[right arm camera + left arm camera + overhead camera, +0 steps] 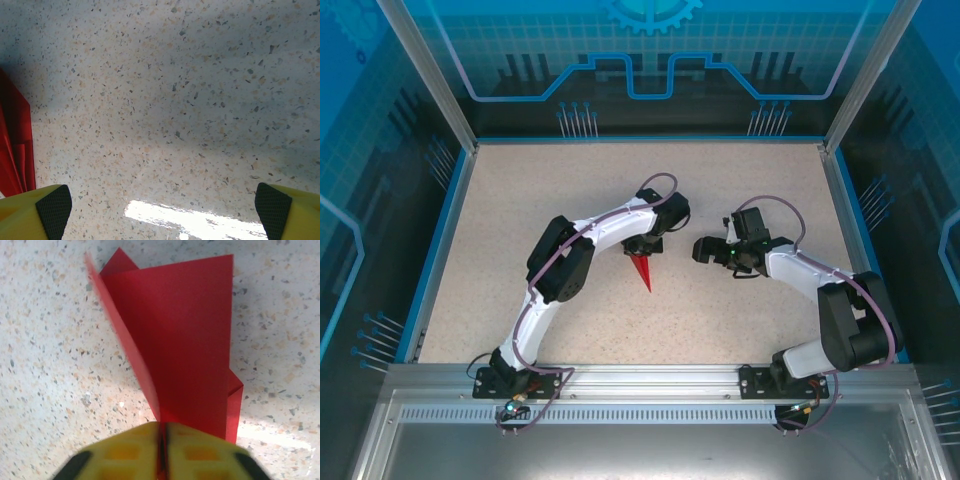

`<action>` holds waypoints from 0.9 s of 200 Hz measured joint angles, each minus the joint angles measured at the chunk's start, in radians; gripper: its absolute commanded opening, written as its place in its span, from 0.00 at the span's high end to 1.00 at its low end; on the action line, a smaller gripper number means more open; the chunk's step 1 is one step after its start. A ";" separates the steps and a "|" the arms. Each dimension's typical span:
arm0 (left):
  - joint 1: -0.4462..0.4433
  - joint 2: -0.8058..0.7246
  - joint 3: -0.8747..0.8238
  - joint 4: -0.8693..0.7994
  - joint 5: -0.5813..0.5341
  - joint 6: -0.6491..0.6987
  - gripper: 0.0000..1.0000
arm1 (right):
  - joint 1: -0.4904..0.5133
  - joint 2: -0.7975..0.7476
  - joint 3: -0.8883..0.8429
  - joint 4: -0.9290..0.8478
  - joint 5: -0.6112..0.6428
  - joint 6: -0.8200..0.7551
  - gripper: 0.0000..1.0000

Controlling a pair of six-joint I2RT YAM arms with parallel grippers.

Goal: Fold a paper plane with a square sheet of paper (pick it up from the middle)
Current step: Turn over a paper plane at the center of the table.

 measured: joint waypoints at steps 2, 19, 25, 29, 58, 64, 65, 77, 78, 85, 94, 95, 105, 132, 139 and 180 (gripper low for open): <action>0.000 0.000 -0.002 0.000 -0.001 0.004 0.99 | 0.000 0.000 0.000 0.000 0.000 0.000 0.02; 0.001 -0.017 -0.019 0.010 -0.006 -0.003 1.00 | -0.002 0.000 0.000 0.000 -0.004 -0.003 0.02; 0.002 -0.028 -0.029 0.017 -0.006 -0.004 1.00 | -0.003 0.000 0.000 0.000 -0.008 -0.004 0.02; 0.002 -0.040 -0.038 0.026 -0.006 -0.003 1.00 | -0.006 -0.001 0.000 0.000 -0.012 -0.004 0.02; 0.002 -0.192 -0.156 0.133 0.013 0.038 1.00 | -0.030 -0.040 -0.017 0.018 -0.052 -0.003 0.04; 0.003 -0.242 -0.196 0.170 0.024 0.050 1.00 | -0.034 -0.055 -0.026 0.030 -0.066 -0.003 0.04; 0.003 -0.253 -0.205 0.177 0.028 0.052 1.00 | -0.035 -0.057 -0.027 0.031 -0.069 -0.003 0.05; 0.006 -0.356 -0.294 0.262 0.063 0.074 1.00 | -0.039 -0.086 -0.044 0.052 -0.098 -0.003 0.06; 0.006 -0.363 -0.299 0.266 0.066 0.075 1.00 | -0.040 -0.087 -0.045 0.053 -0.100 -0.003 0.06; 0.010 -0.422 -0.353 0.321 0.096 0.083 1.00 | -0.040 -0.097 -0.048 0.061 -0.117 -0.002 0.06; 0.016 -0.486 -0.422 0.400 0.143 0.094 1.00 | -0.040 -0.105 -0.048 0.073 -0.139 -0.003 0.07; 0.018 -0.496 -0.433 0.413 0.153 0.094 1.00 | -0.040 -0.105 -0.048 0.074 -0.141 -0.003 0.07; 0.029 -0.546 -0.505 0.504 0.200 0.096 1.00 | -0.040 -0.109 -0.048 0.087 -0.161 -0.003 0.08; 0.066 -0.584 -0.684 0.752 0.330 0.085 1.00 | -0.036 -0.111 -0.048 0.102 -0.211 -0.001 0.17; 0.074 -0.579 -0.727 0.813 0.362 0.074 1.00 | -0.030 -0.112 -0.046 0.101 -0.218 0.000 0.20; 0.087 -0.522 -0.906 1.128 0.484 -0.013 1.00 | 0.089 -0.099 0.011 0.082 -0.230 0.011 0.43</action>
